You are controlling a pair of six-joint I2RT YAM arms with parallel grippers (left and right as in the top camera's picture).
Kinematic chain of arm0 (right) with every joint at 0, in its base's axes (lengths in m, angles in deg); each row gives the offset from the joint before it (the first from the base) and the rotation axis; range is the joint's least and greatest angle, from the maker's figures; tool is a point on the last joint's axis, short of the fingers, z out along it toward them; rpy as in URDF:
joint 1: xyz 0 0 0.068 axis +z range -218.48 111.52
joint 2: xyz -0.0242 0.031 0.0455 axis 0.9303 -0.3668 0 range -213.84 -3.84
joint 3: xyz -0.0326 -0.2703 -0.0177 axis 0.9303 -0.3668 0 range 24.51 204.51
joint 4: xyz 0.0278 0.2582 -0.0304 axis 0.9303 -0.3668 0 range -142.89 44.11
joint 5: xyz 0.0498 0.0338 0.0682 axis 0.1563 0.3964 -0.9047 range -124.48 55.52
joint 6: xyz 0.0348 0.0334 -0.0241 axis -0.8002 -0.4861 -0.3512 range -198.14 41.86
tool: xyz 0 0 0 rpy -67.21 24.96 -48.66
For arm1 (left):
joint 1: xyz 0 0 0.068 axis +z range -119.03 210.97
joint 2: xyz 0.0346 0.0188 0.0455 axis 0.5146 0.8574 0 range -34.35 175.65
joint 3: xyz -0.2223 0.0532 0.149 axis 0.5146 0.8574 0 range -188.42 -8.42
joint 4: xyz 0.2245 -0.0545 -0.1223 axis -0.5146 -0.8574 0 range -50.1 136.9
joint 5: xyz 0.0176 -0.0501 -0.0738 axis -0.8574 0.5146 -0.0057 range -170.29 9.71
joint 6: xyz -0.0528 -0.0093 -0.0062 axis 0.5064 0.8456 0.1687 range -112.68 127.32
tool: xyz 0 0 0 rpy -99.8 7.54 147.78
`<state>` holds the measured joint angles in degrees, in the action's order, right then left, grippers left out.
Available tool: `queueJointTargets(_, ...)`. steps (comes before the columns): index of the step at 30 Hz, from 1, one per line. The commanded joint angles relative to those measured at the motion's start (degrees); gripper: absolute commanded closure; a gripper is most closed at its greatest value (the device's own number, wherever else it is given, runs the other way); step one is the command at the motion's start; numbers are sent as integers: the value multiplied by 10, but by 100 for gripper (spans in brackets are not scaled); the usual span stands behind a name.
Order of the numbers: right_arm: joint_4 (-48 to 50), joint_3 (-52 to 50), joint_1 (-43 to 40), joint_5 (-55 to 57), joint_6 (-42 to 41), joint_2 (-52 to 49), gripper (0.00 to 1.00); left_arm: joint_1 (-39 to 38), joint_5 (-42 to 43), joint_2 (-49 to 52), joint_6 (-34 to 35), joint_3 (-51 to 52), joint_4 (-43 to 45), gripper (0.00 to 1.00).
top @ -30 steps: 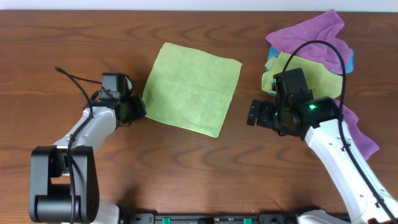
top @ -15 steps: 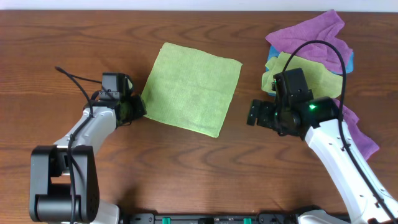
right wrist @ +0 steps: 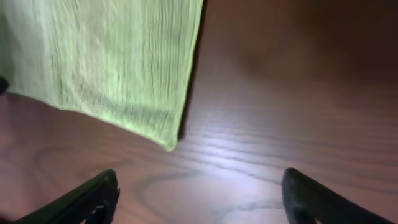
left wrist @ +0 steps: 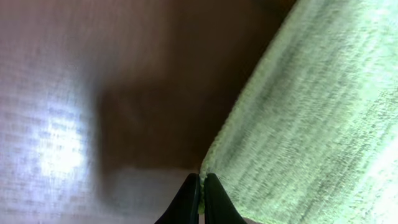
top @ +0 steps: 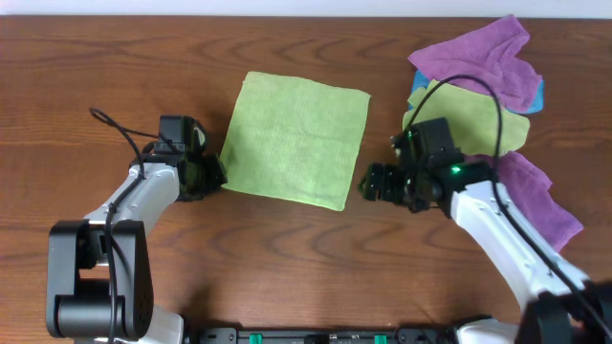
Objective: Fold the cloth
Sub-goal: 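Grasp the green cloth's left and right edges with both grippers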
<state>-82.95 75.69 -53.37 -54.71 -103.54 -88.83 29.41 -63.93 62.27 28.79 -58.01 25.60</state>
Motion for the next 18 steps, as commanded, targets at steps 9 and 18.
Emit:
queueJointTargets(9, 29, -6, 22, -67, 19, -57, 30, -3, 49, 3, 39, -4, -56, 94)
queueJointTargets(18, 48, -6, 49, -66, 18, -110, 37, -56, 23, 3, 45, -4, -58, 94)
